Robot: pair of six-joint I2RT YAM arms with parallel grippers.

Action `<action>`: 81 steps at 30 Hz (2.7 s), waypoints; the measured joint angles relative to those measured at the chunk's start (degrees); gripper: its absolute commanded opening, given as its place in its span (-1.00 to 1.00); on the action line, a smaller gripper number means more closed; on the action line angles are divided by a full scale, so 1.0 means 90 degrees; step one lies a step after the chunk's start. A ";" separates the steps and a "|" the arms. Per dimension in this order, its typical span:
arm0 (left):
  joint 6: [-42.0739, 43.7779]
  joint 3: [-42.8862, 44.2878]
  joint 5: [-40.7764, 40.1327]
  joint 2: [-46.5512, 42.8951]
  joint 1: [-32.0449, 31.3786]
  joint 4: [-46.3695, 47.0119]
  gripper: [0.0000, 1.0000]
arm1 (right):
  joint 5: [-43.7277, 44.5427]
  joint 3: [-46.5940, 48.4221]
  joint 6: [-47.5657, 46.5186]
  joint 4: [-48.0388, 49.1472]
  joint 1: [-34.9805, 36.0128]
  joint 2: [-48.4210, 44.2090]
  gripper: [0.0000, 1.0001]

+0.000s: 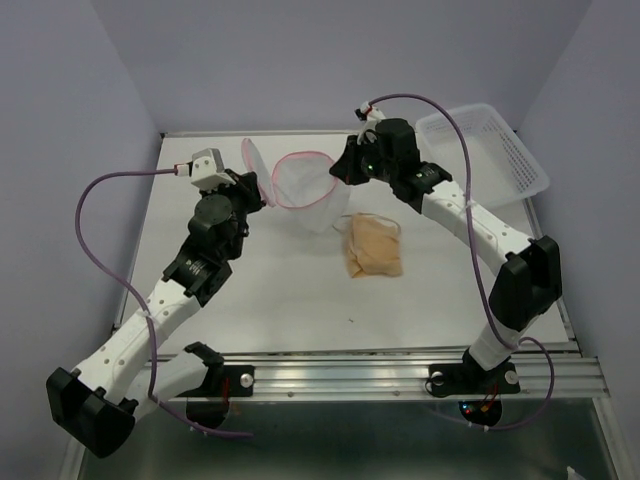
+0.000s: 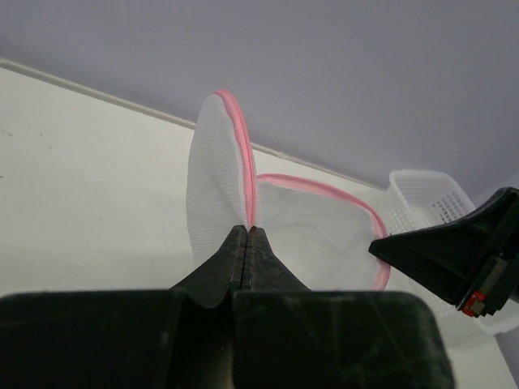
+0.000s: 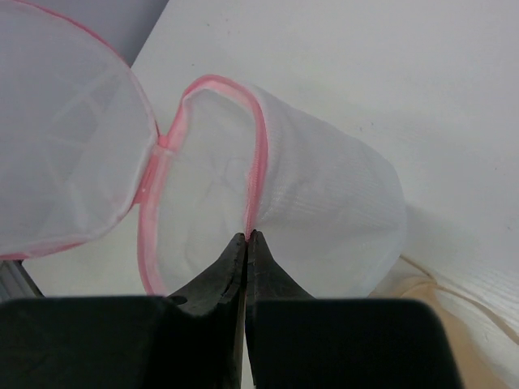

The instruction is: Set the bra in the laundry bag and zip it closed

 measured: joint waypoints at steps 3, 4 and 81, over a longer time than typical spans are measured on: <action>0.0005 0.0000 -0.0223 -0.0163 0.0100 -0.0046 -1.00 | -0.0051 0.0000 -0.0107 -0.0041 0.0000 -0.0027 -0.97; 0.0002 0.0000 -0.0267 -0.0209 0.0153 -0.0075 -1.00 | -0.0039 -0.0041 -0.0148 -0.0046 0.0000 -0.0022 -0.95; 0.0185 -0.1290 0.1520 -0.0614 0.0549 0.0430 -1.00 | -0.0901 -0.4962 0.0954 0.1802 -0.1877 -0.0573 0.80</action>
